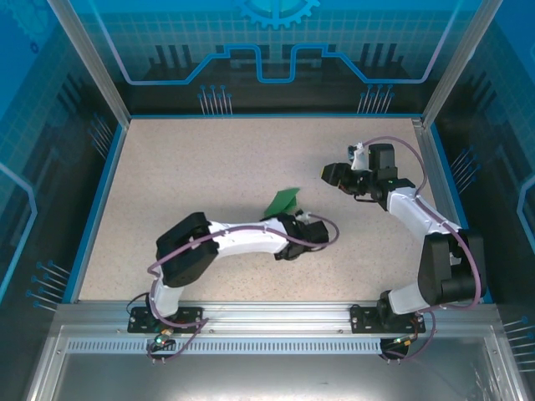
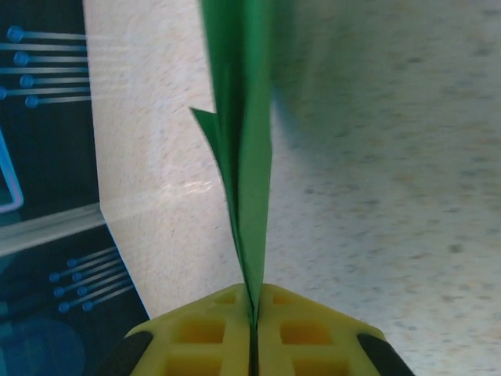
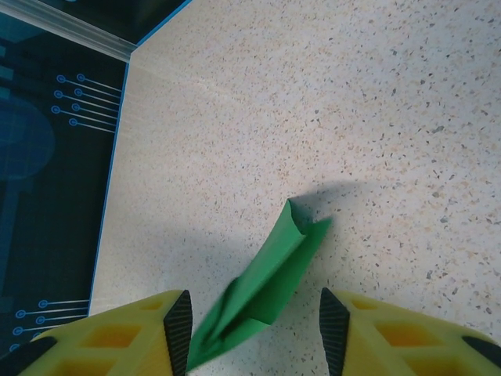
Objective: Fold a paper plane with a square sheet of paper (pick it up from the middle)
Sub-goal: Turn over the paper at the center of the table, then fold the wing for the fifth time at the center of the table.
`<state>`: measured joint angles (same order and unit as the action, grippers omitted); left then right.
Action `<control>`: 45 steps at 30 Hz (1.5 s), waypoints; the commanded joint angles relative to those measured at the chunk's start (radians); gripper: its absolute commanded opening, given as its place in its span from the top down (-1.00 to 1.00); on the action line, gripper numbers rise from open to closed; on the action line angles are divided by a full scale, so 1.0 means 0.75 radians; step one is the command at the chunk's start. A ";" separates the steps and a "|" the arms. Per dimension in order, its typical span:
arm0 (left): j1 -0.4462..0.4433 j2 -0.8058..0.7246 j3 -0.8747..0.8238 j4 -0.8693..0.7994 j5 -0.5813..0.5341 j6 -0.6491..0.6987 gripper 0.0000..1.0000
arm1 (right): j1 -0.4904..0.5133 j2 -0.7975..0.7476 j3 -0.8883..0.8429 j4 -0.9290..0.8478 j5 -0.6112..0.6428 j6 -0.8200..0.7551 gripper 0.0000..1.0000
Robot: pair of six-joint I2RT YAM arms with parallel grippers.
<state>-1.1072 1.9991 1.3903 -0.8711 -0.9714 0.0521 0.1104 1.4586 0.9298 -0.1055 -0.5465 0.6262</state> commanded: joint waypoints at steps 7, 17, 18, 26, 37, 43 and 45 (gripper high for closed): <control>-0.060 0.029 -0.056 0.111 0.200 0.038 0.32 | 0.019 -0.014 -0.027 -0.065 -0.035 -0.023 0.07; -0.002 -0.271 -0.050 0.054 0.758 -0.190 -0.39 | 0.180 -0.063 -0.105 -0.139 0.122 -0.030 0.22; 0.015 -0.308 -0.051 0.032 0.809 -0.218 -0.39 | 0.203 -0.074 -0.120 -0.138 0.146 -0.024 0.24; 0.361 -0.692 -0.301 0.040 1.223 -0.548 -0.39 | 0.483 -0.164 -0.161 -0.208 0.427 0.065 0.41; 0.840 -0.998 -0.723 0.306 1.440 -0.794 -0.46 | 0.835 0.066 0.023 -0.187 0.577 0.136 0.62; 0.928 -0.977 -0.806 0.378 1.536 -0.797 -0.46 | 0.894 0.272 0.117 -0.229 0.674 0.094 0.71; 0.932 -0.963 -0.812 0.384 1.537 -0.786 -0.46 | 0.894 0.307 0.121 -0.241 0.706 0.086 0.73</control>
<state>-0.4187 1.2667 0.7902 -0.6243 0.1257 -0.5255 0.7738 1.6581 0.9955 -0.2417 -0.0807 0.7071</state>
